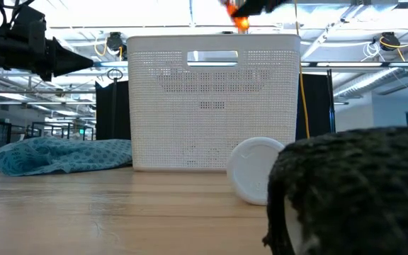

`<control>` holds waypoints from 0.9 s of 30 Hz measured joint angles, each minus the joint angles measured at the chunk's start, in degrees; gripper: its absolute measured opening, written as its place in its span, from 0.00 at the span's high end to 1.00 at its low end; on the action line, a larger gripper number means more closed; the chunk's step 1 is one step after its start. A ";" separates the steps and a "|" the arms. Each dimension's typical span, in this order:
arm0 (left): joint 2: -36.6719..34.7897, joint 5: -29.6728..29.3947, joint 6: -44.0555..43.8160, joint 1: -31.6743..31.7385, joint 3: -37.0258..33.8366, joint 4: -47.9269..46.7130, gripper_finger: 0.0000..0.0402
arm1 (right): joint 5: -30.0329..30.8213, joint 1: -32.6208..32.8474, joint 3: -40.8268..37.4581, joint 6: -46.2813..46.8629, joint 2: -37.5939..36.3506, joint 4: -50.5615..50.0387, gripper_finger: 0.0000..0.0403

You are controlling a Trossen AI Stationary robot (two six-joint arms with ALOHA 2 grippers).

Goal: Pick & place medical supplies in basket/bin
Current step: Put the red medicine bottle into the white bin

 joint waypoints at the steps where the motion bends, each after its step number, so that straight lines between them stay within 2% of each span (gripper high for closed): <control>1: 0.02 0.00 0.40 0.00 0.00 -0.02 0.91 | -4.28 -1.95 0.51 0.88 2.61 -0.03 0.68; 4: 0.00 0.00 1.49 0.00 0.00 -0.88 0.91 | -14.64 -5.00 0.79 0.32 10.60 -0.73 0.68; 6: 0.02 0.02 1.48 0.00 0.00 -2.00 0.91 | -18.00 -5.11 0.69 -2.19 16.05 -2.01 0.68; 10: 0.02 0.01 1.41 0.00 0.00 -3.53 0.91 | -19.37 -4.78 3.20 -7.28 24.29 -4.96 0.68; 16: 0.02 0.01 1.92 0.00 0.00 -3.56 0.91 | -20.89 -3.81 9.68 -7.86 33.20 -7.61 0.68; 27: 0.02 0.02 2.57 0.00 0.00 -3.87 0.91 | -22.40 0.59 10.48 -7.80 41.88 -7.02 0.68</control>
